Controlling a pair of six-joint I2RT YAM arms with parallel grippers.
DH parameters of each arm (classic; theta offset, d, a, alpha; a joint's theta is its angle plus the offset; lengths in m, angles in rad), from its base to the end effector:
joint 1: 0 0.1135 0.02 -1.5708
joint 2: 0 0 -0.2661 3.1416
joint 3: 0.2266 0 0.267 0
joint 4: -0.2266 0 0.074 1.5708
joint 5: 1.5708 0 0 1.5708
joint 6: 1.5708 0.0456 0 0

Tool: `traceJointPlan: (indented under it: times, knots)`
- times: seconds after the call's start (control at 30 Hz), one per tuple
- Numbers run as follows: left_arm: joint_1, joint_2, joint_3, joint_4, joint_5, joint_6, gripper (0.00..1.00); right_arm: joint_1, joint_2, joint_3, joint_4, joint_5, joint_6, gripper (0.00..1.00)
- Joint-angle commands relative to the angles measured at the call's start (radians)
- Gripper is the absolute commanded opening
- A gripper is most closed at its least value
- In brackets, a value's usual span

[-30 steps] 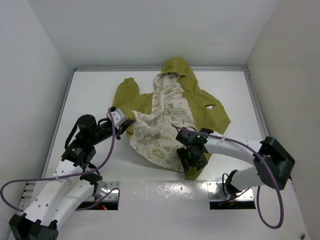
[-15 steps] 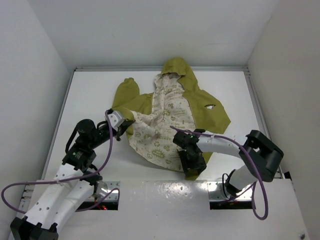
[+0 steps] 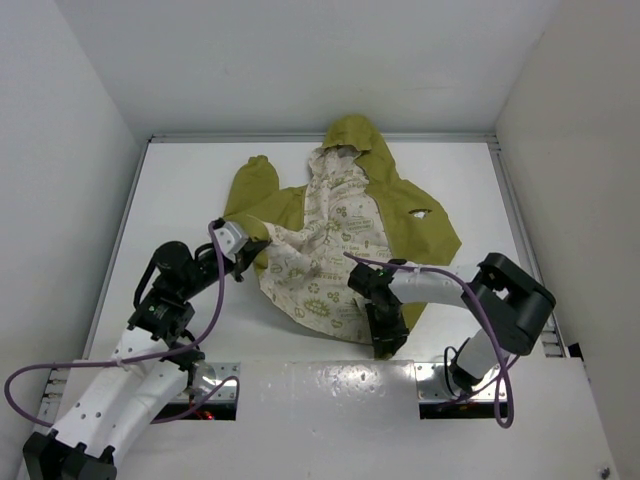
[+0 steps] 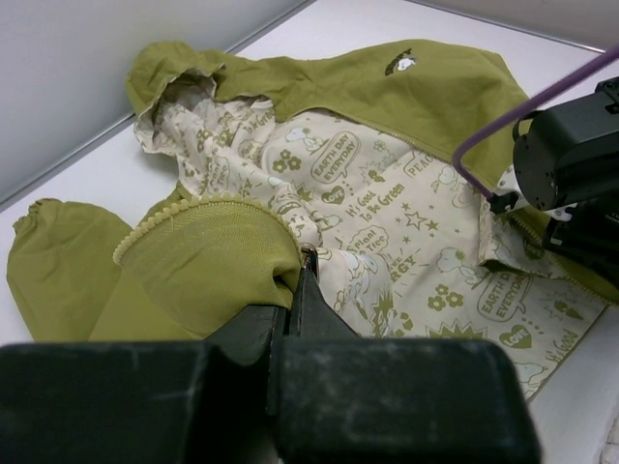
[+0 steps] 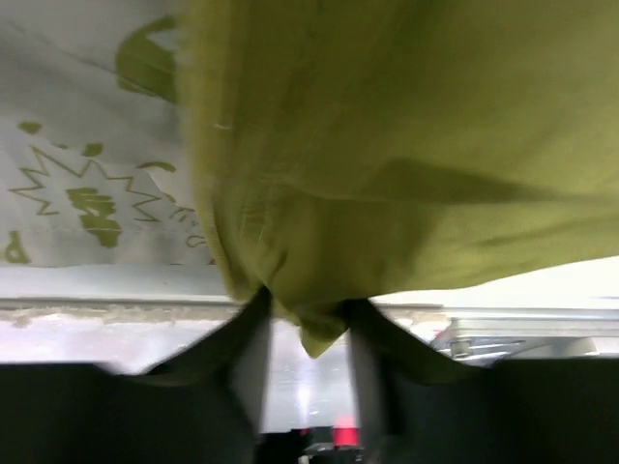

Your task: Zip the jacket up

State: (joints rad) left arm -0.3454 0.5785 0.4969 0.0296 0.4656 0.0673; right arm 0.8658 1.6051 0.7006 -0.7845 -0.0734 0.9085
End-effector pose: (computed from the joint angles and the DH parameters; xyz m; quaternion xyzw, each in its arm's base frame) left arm 0.1587 -0.0788 0.2916 0.3001 0.6582 -0.2586 0.6403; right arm 0.1420 0.1720 0.0933 -0.0235 -0.9973 0.0226 0.0657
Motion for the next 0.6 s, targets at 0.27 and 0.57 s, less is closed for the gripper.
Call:
traceJointPlan:
  times: [0.27,0.57]
  knots:
    - [0.005,0.007,-0.011,0.093,-0.013,-0.061,0.0,-0.002,-0.128,0.002,0.025,0.038,-0.068,0.0]
    - [0.005,-0.014,-0.02,0.046,0.186,-0.297,0.0,-0.194,-0.486,0.161,0.076,-0.233,-0.461,0.0]
